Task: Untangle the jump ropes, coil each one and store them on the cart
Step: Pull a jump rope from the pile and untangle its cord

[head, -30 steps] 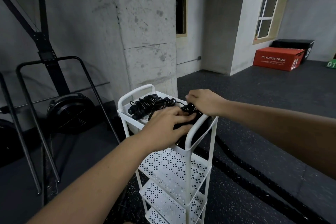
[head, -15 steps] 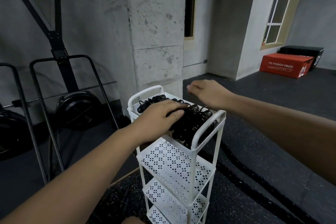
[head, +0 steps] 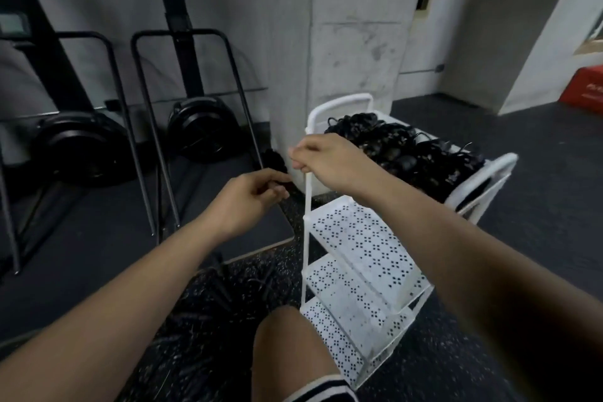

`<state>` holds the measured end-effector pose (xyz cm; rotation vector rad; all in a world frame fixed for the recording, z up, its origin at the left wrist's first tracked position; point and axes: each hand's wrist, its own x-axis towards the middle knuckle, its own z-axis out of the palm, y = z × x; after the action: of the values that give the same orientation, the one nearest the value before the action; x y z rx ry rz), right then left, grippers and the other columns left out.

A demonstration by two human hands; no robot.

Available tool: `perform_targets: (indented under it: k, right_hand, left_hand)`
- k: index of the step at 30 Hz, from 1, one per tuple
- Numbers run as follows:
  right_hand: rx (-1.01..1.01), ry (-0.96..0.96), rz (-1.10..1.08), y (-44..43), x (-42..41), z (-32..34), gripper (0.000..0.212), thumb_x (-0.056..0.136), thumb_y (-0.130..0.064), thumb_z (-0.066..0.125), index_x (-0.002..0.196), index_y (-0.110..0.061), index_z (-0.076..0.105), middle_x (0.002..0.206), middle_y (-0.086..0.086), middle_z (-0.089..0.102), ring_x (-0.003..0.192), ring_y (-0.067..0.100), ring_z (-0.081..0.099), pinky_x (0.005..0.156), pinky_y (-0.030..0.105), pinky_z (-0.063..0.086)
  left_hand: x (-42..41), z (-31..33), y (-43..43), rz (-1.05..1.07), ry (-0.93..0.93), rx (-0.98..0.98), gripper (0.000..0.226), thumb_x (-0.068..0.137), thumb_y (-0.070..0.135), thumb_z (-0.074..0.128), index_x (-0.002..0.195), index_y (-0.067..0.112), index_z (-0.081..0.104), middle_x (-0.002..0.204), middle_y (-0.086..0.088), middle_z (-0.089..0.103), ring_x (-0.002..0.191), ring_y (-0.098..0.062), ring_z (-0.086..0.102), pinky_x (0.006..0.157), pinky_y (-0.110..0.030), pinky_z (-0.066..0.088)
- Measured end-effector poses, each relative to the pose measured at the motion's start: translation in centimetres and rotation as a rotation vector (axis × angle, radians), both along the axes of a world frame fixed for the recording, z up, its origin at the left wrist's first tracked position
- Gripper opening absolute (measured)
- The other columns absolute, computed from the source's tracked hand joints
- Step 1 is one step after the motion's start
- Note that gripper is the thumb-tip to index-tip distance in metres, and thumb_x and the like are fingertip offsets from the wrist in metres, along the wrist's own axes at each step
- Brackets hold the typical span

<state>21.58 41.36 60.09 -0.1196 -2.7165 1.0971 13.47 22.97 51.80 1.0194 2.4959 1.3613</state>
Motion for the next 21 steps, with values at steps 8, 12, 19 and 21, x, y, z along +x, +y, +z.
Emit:
perform_targets:
  k: [8,12,19,21]
  right_hand:
    - [-0.191,-0.249,0.031,-6.2,-6.6,-15.6,0.028,0.090,-0.053,0.060,0.092,-0.029,0.075,0.092,0.000,0.080,0.093,0.024,0.077,0.097,0.056,0.058]
    - [-0.218,-0.399,0.039,-7.2,-9.9,-24.8,0.018,0.094,-0.043,0.065,0.090,-0.029,0.076,0.091,-0.004,0.080,0.092,0.019,0.076,0.095,0.051,0.058]
    - [-0.354,-0.727,-0.030,-7.2,-14.9,-42.3,0.016,0.107,-0.029,0.062,0.097,-0.025,0.074,0.099,-0.002,0.080,0.097,0.019,0.076,0.090,0.041,0.059]
    - [-0.380,-0.781,-0.085,-7.0,-16.0,-46.6,0.017,0.107,-0.027,0.061,0.097,-0.022,0.074,0.098,0.004,0.080,0.089,0.019,0.074,0.085,0.042,0.059]
  left_hand:
    - [-4.3,-12.1,-6.8,0.230,-0.197,0.010,0.020,0.108,0.020,0.060,0.108,0.031,0.076,0.091,0.011,0.081,0.093,-0.011,0.076,0.087,-0.036,0.058]
    - [-6.9,-20.7,-9.1,0.329,-0.352,-0.046,0.017,0.105,0.019,0.063,0.101,0.029,0.076,0.090,0.008,0.081,0.094,-0.017,0.077,0.095,-0.043,0.059]
    - [-11.4,-35.4,-11.8,0.345,-0.578,-0.277,0.016,0.109,0.021,0.059,0.114,0.026,0.074,0.100,0.010,0.079,0.090,-0.010,0.073,0.069,-0.021,0.053]
    - [-12.6,-38.6,-12.1,0.343,-0.628,-0.314,0.018,0.111,0.020,0.056,0.113,0.027,0.072,0.100,0.009,0.079,0.090,-0.012,0.073,0.067,-0.022,0.052]
